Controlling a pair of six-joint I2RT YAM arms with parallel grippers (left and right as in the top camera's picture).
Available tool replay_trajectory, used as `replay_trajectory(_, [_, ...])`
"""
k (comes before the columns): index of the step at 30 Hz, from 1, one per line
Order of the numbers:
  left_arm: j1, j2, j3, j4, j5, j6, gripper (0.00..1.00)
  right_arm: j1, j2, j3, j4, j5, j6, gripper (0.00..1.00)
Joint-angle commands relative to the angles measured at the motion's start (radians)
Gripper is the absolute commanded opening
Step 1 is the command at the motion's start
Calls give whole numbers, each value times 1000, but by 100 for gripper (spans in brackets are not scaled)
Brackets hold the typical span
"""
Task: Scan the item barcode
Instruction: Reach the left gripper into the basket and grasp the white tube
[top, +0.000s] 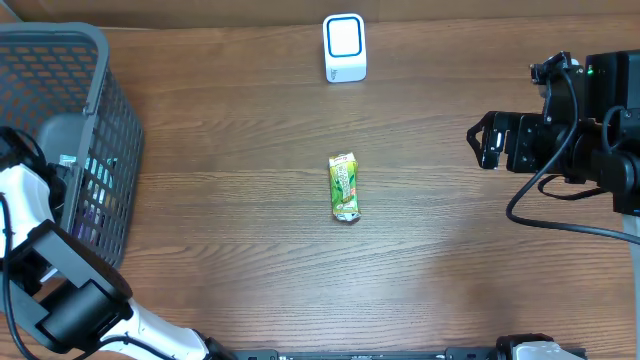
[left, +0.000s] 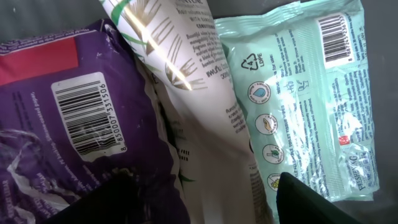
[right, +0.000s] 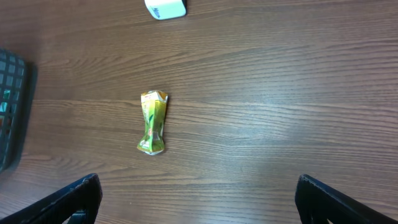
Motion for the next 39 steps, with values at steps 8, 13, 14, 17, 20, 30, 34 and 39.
replay_trajectory(8, [-7, 12, 135, -180, 124, 9, 68, 6, -6, 5, 7, -9, -4, 100])
replay_trajectory(13, [-7, 11, 283, -336, 127, 9, 71, 6, -6, 5, 10, -9, -4, 100])
replay_trajectory(14, [-7, 11, 287, -335, 127, 9, 72, 6, -6, 5, 11, -9, -4, 100])
replay_trajectory(17, [-7, 17, 277, -306, 99, -14, 73, 6, -6, 5, 14, -9, -4, 100])
replay_trajectory(20, [-8, 32, 245, -250, 85, -26, 73, 6, -6, 5, 15, -9, -4, 100])
replay_trajectory(30, [-17, 58, 68, -88, 82, -38, 71, 6, -6, 5, 18, -9, 0, 100])
replay_trajectory(34, [-17, 58, 22, -80, -11, -117, 74, 6, -6, 5, 18, -11, 0, 100])
replay_trajectory(39, [-15, 58, -55, -35, -26, -134, 73, 6, -6, 5, 18, -16, 0, 100])
